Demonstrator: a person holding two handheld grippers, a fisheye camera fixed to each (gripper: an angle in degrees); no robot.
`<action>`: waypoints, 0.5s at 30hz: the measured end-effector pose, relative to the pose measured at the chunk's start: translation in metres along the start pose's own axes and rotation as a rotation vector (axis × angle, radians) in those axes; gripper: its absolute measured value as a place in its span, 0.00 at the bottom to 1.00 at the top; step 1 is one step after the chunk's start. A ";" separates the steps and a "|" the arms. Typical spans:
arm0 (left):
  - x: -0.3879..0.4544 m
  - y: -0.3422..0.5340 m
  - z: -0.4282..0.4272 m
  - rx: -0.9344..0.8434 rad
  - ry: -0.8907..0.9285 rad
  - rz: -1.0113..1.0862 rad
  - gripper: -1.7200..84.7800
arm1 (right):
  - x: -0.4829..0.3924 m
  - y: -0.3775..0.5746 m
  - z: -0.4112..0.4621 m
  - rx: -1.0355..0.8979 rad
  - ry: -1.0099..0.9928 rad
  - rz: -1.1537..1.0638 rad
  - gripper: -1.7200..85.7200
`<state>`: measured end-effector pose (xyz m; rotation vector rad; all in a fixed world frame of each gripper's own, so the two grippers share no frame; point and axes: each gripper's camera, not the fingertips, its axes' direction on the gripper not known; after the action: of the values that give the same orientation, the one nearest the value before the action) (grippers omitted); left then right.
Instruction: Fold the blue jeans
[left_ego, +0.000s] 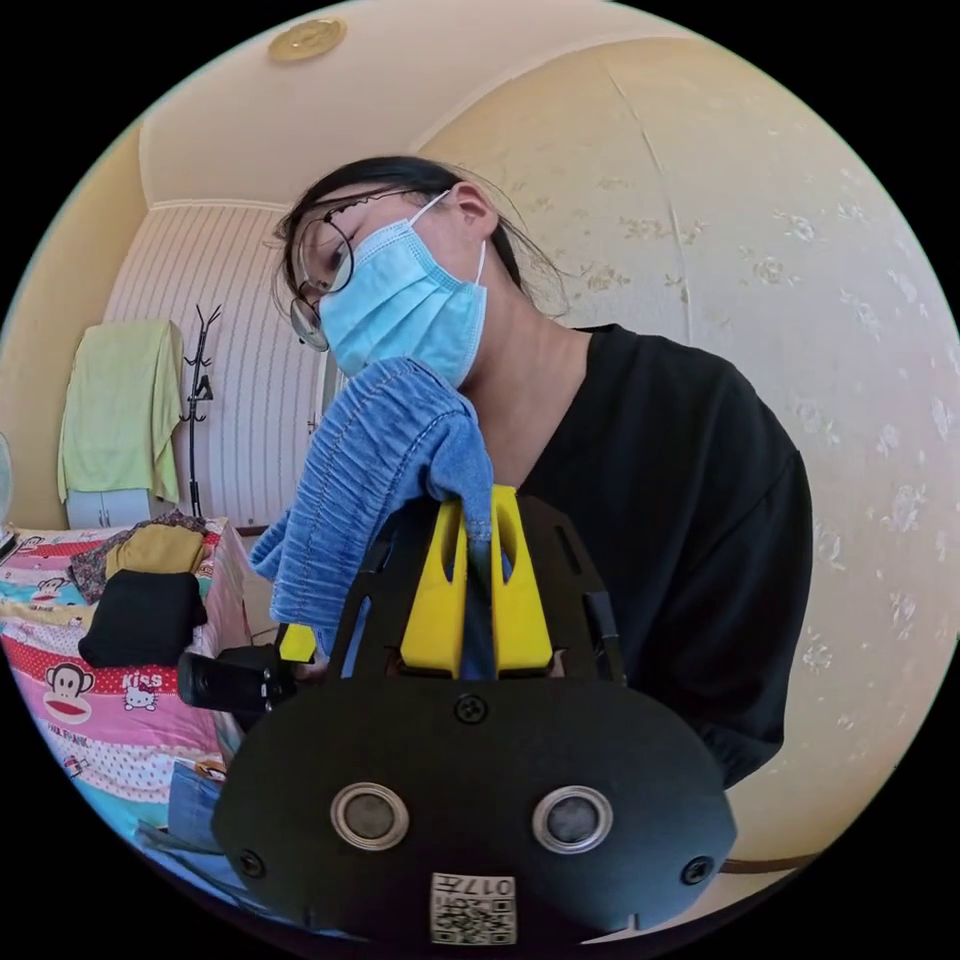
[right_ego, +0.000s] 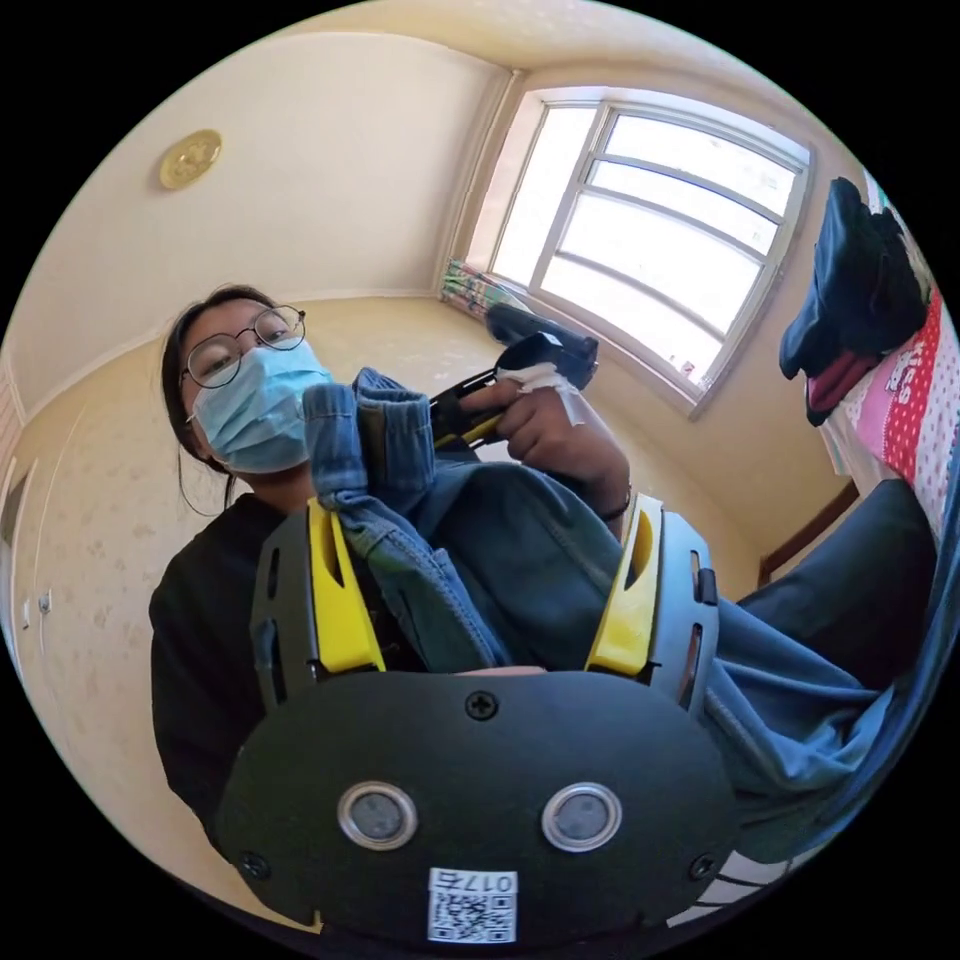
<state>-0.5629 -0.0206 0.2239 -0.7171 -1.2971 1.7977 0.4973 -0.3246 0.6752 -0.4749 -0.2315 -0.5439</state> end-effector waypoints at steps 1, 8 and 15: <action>-0.009 0.002 0.003 0.010 0.013 -0.014 0.06 | 0.005 0.000 0.004 -0.007 -0.027 -0.004 0.42; -0.022 -0.001 -0.009 0.053 -0.149 -0.109 0.06 | 0.037 -0.002 0.059 -0.152 -0.205 -0.116 0.15; -0.050 -0.058 -0.044 0.117 -0.543 -0.384 0.06 | -0.039 -0.048 0.095 -0.118 0.338 -0.340 0.06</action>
<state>-0.4850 -0.0318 0.2651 0.1043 -1.5286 1.7797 0.4304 -0.2974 0.7622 -0.4521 0.0462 -0.9634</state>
